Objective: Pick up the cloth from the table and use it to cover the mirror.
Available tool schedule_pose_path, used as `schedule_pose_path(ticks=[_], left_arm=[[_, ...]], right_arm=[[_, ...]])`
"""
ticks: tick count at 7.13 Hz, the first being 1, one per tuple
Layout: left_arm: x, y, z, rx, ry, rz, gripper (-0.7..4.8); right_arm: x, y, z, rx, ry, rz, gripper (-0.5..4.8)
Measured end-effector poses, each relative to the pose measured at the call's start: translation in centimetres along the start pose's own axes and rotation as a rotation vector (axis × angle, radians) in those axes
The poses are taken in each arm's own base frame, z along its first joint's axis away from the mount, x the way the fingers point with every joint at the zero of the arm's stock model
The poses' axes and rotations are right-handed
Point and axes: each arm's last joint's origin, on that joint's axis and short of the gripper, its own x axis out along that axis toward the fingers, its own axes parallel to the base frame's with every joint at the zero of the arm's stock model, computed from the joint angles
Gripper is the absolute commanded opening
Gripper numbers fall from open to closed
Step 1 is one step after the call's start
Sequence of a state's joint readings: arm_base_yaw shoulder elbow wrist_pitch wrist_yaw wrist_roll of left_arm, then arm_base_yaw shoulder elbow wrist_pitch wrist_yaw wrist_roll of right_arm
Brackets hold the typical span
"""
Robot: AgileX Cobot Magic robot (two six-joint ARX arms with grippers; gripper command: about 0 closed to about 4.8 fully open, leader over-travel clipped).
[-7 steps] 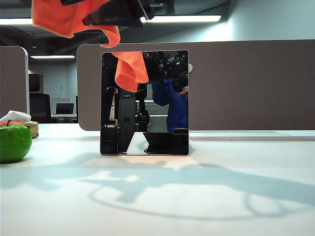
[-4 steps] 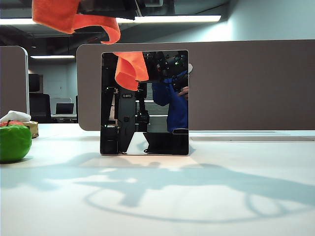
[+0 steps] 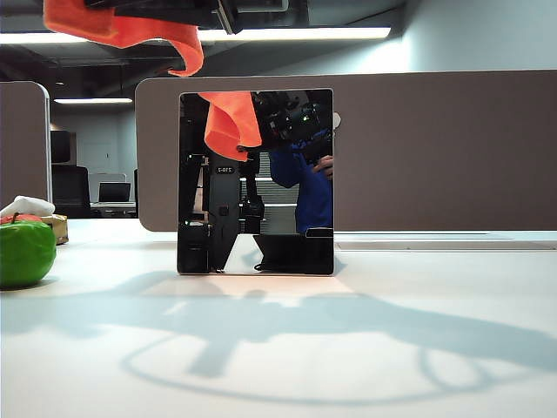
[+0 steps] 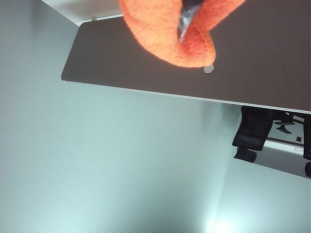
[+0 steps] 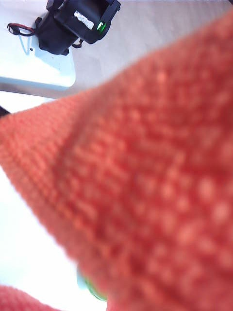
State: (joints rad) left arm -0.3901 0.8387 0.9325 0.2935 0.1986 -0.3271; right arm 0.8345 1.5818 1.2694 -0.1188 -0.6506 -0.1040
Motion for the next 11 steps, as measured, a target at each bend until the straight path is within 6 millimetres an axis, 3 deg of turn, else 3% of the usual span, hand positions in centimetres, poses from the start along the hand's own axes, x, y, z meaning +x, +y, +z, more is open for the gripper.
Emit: schedule_pose_path(ticks=[2, 3, 5, 9, 10, 11], left_arm=[[0.0, 0.0, 0.0, 0.000, 0.001, 0.000, -0.06], [0.0, 0.0, -0.1, 0.022, 0.008, 0.004, -0.06], [0.0, 0.2, -0.3, 0.044, 0.026, 0.031, -0.06], [-0.1, 0.5, -1.0, 0.083, 0.097, 0.084, -0.06], [-0.1, 0.7, -1.2, 0.101, 0.108, 0.121, -0.06], [-0.1, 0.7, -1.2, 0.111, 0.106, 0.131, -0.06]], right_arm=[[0.0, -0.1, 0.0, 0.000, 0.003, -0.033, -0.06], [-0.4, -0.4, 0.0, 0.007, 0.022, -0.161, -0.06], [-1.5, -0.7, 0.4, 0.008, 0.020, -0.249, -0.06], [-4.6, -0.4, 2.1, -0.019, -0.050, -0.367, -0.06], [-6.4, 0.7, 3.2, -0.046, -0.099, -0.380, -0.06], [-6.9, 1.2, 3.5, -0.051, -0.108, -0.379, -0.06]])
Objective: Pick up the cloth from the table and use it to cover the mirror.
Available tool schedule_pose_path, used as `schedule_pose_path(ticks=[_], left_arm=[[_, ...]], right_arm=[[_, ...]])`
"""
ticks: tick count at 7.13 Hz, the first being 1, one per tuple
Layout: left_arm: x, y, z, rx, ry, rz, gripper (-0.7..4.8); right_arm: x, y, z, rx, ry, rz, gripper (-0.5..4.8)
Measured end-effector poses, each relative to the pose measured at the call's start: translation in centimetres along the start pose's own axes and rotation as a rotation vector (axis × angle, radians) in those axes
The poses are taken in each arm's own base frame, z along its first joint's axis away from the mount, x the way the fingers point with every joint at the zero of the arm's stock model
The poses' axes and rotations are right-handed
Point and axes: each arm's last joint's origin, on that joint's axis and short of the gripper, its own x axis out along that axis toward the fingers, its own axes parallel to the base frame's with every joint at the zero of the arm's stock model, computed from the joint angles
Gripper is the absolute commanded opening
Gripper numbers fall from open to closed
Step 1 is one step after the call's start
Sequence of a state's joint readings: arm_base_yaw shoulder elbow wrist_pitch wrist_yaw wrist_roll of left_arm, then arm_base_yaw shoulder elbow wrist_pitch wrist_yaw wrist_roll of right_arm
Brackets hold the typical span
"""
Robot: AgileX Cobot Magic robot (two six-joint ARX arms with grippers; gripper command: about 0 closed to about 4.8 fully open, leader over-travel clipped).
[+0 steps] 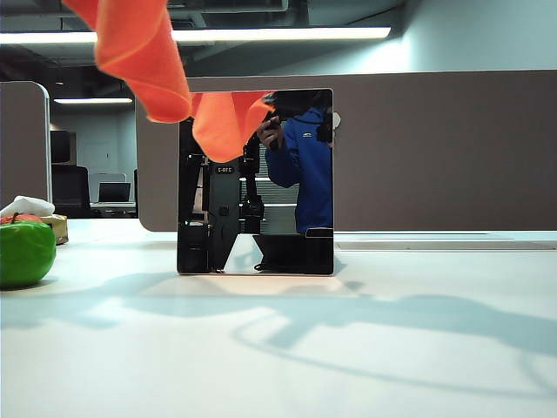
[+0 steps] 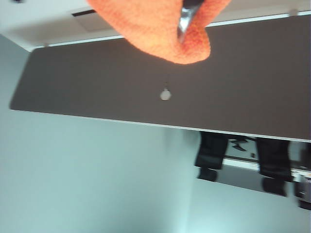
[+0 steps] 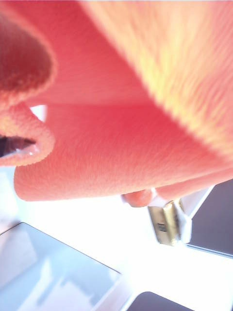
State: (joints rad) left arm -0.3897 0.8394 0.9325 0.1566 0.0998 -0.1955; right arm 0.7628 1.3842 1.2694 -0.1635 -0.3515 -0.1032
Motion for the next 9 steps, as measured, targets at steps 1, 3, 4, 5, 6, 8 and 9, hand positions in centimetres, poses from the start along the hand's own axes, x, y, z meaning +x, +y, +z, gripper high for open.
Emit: schedule_pose_path(ticks=[1, 3, 4, 5, 6, 8, 9], left_arm=[[0.0, 0.1, 0.0, 0.025, -0.005, 0.033, -0.06], [0.0, 0.3, -0.5, 0.061, 0.049, 0.066, -0.06], [0.0, 0.3, -0.7, 0.060, 0.063, 0.068, -0.06], [0.0, 0.3, -0.8, 0.059, 0.073, 0.070, -0.06], [-0.1, 0.4, -1.2, 0.056, 0.116, 0.073, -0.05], [-0.2, 0.3, -2.0, 0.042, 0.205, 0.013, 0.38], [-0.2, 0.1, -2.0, 0.037, 0.211, -0.032, 1.08]], right_arm=[[-1.6, 0.7, 0.8, -0.007, -0.015, 0.008, -0.06], [-7.6, 3.1, 1.7, 0.012, 0.032, 0.078, -0.06], [-9.9, 4.0, 2.2, 0.001, -0.003, 0.124, -0.06], [-11.3, 4.5, 2.5, -0.011, -0.031, 0.124, -0.06], [-13.0, 5.0, 3.0, -0.030, -0.075, 0.120, -0.06], [-15.2, 5.8, 2.5, -0.020, -0.049, 0.121, -0.06], [-15.5, 6.0, 2.4, -0.017, -0.041, 0.124, -0.06]])
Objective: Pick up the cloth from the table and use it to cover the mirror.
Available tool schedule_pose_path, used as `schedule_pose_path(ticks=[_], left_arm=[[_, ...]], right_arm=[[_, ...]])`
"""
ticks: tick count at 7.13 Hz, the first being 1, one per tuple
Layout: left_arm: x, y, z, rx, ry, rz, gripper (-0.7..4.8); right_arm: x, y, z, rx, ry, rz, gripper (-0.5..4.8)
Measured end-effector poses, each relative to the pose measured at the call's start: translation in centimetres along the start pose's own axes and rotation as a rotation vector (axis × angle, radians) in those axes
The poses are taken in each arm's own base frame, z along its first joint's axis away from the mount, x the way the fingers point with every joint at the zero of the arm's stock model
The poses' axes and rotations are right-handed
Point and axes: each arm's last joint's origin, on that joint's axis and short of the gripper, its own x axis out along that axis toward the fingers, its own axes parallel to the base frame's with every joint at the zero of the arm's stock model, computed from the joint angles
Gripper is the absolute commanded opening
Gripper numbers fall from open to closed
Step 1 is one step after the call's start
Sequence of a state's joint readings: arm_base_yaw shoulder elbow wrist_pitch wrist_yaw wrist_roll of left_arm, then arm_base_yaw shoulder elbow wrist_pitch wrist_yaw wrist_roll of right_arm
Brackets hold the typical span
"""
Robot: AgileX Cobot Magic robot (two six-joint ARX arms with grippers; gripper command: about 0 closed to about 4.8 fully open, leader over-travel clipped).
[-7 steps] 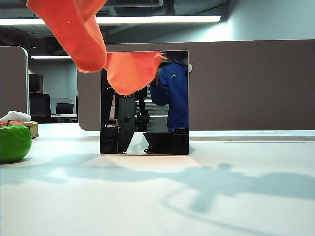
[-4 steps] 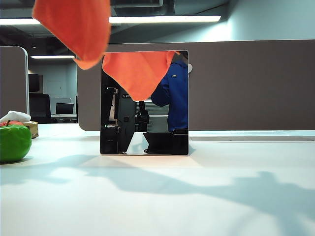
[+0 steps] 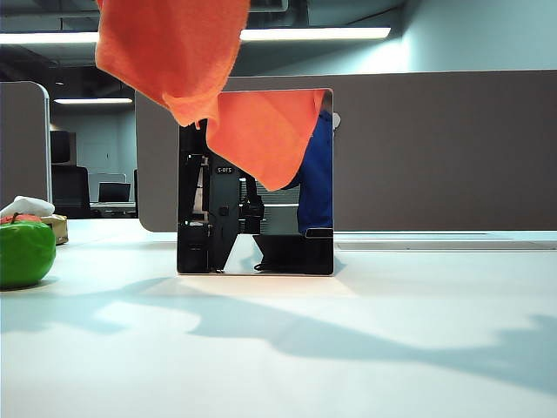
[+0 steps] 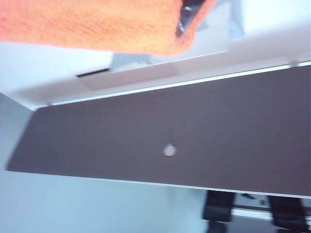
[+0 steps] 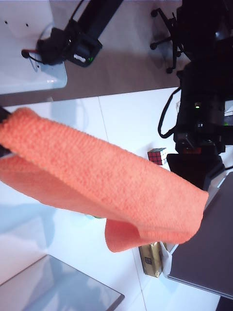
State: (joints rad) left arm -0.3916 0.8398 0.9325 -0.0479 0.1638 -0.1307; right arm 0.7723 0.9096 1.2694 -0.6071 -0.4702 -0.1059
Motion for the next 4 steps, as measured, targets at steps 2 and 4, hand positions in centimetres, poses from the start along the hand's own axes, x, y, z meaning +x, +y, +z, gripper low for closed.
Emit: schedule_pose_path(ticks=[2, 4], left_arm=[[0.2, -0.5, -0.2, -0.003, 0.037, -0.209, 1.92], [0.3, -0.6, -0.4, -0.006, 0.055, -0.255, 2.36]], right_arm=[[-0.4, 0.5, 0.0, 0.001, -0.008, 0.111, -0.06], [-1.6, 1.3, -0.7, -0.004, 0.036, 0.137, -0.06]])
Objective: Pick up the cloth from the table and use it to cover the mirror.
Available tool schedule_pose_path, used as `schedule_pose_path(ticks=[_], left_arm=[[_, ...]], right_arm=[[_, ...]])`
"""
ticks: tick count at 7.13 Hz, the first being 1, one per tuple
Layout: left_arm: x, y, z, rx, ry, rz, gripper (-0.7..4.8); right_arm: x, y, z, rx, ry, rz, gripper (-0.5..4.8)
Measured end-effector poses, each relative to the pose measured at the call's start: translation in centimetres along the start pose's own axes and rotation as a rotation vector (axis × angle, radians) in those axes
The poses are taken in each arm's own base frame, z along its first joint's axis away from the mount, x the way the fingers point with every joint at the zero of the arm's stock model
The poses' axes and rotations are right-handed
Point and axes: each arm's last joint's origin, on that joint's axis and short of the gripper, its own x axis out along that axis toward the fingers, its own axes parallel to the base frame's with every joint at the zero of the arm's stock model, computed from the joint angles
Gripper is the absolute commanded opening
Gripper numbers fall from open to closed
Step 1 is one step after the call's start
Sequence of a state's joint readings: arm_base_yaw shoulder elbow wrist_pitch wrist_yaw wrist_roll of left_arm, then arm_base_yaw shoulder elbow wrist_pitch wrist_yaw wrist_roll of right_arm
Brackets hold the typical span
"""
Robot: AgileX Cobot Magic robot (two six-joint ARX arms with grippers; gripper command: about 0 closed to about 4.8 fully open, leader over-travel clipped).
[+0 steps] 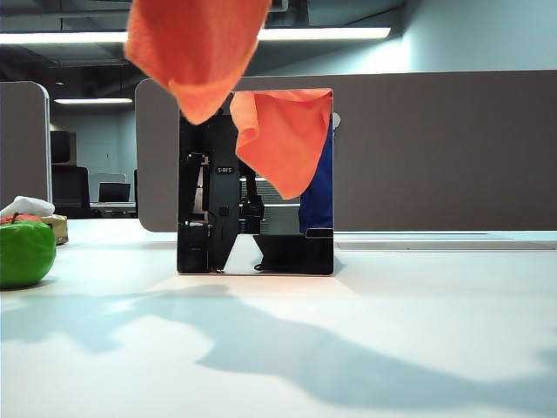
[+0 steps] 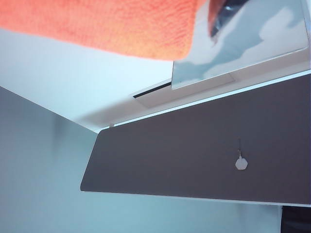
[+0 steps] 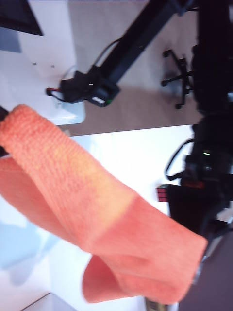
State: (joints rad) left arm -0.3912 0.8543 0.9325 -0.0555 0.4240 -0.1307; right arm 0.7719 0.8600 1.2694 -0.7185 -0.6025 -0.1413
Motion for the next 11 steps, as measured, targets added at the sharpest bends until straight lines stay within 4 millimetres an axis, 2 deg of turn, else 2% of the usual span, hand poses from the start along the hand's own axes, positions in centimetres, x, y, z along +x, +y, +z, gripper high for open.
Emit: schedule_pose_path(ticks=[1, 2, 3, 4, 5, 6, 8, 10, 11], left_arm=[[0.6, 0.3, -0.5, -0.015, 0.034, 0.001, 2.47], [2.5, 0.9, -1.9, -0.059, 0.128, -0.141, 2.75], [3.3, 1.1, -2.7, -0.088, 0.175, -0.270, 2.85], [3.5, 1.1, -2.8, -0.093, 0.182, -0.285, 2.76], [3.9, 1.3, -3.0, -0.091, 0.179, -0.304, -0.06], [4.1, 2.5, -2.5, -0.069, 0.100, 0.117, -0.06], [4.7, 3.0, -3.1, -0.100, 0.123, 0.180, -0.06], [5.3, 3.5, -4.0, -0.121, 0.174, 0.207, -0.06], [7.3, 5.1, -6.6, -0.149, 0.288, 0.318, -0.06]], right_arm=[[-1.5, 1.1, -0.6, -0.017, 0.027, 0.002, -0.06], [-2.7, 1.9, -0.8, -0.056, 0.018, -0.029, -0.06], [-2.7, 1.9, -1.0, -0.045, 0.039, -0.025, -0.06], [-2.7, 1.9, -1.0, -0.045, 0.039, -0.025, -0.06], [-2.7, 1.9, -1.1, -0.056, 0.041, -0.030, -0.06], [1.8, -3.2, -0.7, -0.063, 0.186, -0.562, -0.06], [4.7, -5.6, -1.1, -0.055, 0.253, -0.664, -0.06], [6.4, -7.0, -1.4, -0.055, 0.280, -0.730, -0.06], [8.8, -11.1, -2.4, -0.018, 0.298, -0.891, -0.06]])
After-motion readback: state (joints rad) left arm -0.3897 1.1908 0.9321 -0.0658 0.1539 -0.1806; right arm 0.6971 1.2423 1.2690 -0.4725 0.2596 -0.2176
